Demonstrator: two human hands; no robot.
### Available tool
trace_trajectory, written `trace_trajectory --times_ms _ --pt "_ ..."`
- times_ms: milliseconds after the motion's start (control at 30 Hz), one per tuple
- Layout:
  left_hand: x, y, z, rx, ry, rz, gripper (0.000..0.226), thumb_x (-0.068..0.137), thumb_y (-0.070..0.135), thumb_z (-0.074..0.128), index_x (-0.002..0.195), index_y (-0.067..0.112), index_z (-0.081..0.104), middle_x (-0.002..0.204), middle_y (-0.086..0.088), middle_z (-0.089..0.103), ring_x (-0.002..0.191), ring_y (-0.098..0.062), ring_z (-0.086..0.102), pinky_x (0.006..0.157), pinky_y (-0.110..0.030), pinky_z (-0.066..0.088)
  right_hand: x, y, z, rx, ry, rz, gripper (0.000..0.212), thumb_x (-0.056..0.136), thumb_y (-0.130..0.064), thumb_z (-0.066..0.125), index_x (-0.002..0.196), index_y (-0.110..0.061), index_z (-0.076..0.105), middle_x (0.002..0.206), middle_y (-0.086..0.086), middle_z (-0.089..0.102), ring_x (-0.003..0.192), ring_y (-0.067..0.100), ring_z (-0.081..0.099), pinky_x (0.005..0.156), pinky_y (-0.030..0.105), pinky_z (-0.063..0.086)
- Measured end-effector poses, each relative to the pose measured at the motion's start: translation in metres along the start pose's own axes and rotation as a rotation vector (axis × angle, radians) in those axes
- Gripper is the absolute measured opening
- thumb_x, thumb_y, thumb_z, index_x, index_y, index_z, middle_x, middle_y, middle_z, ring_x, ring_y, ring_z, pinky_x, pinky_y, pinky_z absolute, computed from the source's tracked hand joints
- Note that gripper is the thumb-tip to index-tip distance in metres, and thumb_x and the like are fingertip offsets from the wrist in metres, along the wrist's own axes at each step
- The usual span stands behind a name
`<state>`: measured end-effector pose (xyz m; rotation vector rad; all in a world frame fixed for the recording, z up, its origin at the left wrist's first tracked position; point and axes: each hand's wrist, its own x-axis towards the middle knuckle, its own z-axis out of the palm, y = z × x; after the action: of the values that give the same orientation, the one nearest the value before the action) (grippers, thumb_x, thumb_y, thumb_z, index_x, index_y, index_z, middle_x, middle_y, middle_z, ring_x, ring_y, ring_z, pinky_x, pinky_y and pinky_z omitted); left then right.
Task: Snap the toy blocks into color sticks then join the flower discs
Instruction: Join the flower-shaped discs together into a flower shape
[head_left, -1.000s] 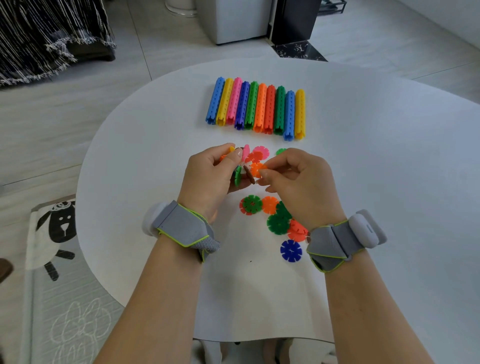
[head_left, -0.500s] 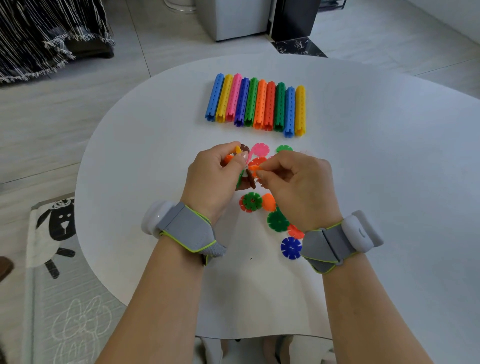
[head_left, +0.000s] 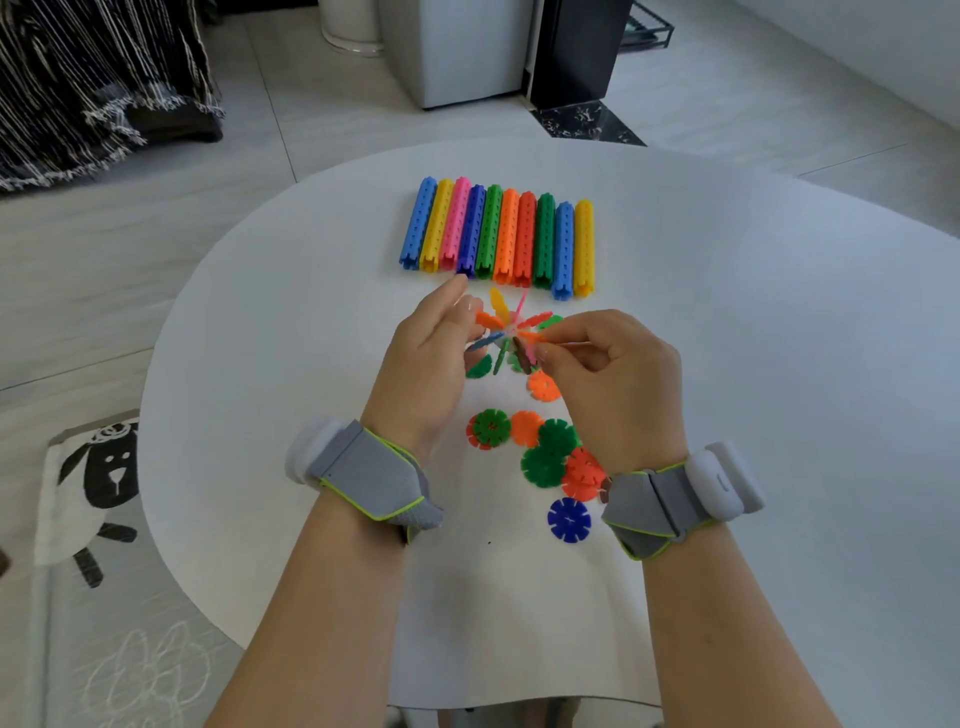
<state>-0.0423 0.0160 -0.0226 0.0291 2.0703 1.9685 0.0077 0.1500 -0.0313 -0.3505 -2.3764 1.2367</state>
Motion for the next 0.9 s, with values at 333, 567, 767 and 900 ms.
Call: trace_trajectory --times_ms 333,567,767,900 --pt "0.001 0.004 0.050 0.263 -0.086 0.172 0.044 0.099 0.010 0.037 0.142 0.018 0.038 0.142 0.004 0.045 0.130 -0.008 0.042 0.111 -0.032 0.034 0.013 0.020 -0.024 -0.146 0.270 0.124 0.004 0.081 -0.021 0.069 0.082 -0.022 0.074 0.071 -0.010 0.061 0.065 0.008 0.057 0.067 0.017 0.043" --pt "0.001 0.004 0.074 0.272 -0.121 0.159 0.042 0.099 0.009 0.037 0.140 0.018 0.041 0.141 0.003 0.048 0.129 -0.007 0.042 0.109 -0.027 0.034 0.021 0.037 -0.036 -0.250 0.335 0.346 0.011 0.087 -0.030 0.061 0.086 -0.027 0.072 0.075 -0.015 0.058 0.075 0.007 0.054 0.057 0.008 0.029" --pt "0.006 0.001 0.076 0.297 -0.084 0.114 0.041 0.099 0.009 0.037 0.138 0.017 0.044 0.137 0.003 0.052 0.126 -0.009 0.046 0.109 -0.033 0.036 0.024 0.038 -0.038 -0.341 0.247 0.458 0.025 0.091 -0.034 0.053 0.111 -0.032 0.068 0.098 -0.011 0.069 0.100 0.013 0.059 0.072 0.023 0.035" --pt "0.010 -0.002 0.070 0.307 -0.061 0.090 0.041 0.098 0.009 0.036 0.138 0.016 0.044 0.134 0.001 0.053 0.124 -0.013 0.048 0.108 -0.038 0.038 0.019 0.033 -0.041 -0.317 0.209 0.443 0.026 0.091 -0.035 0.053 0.114 -0.034 0.065 0.096 -0.012 0.069 0.099 0.011 0.058 0.073 0.023 0.036"
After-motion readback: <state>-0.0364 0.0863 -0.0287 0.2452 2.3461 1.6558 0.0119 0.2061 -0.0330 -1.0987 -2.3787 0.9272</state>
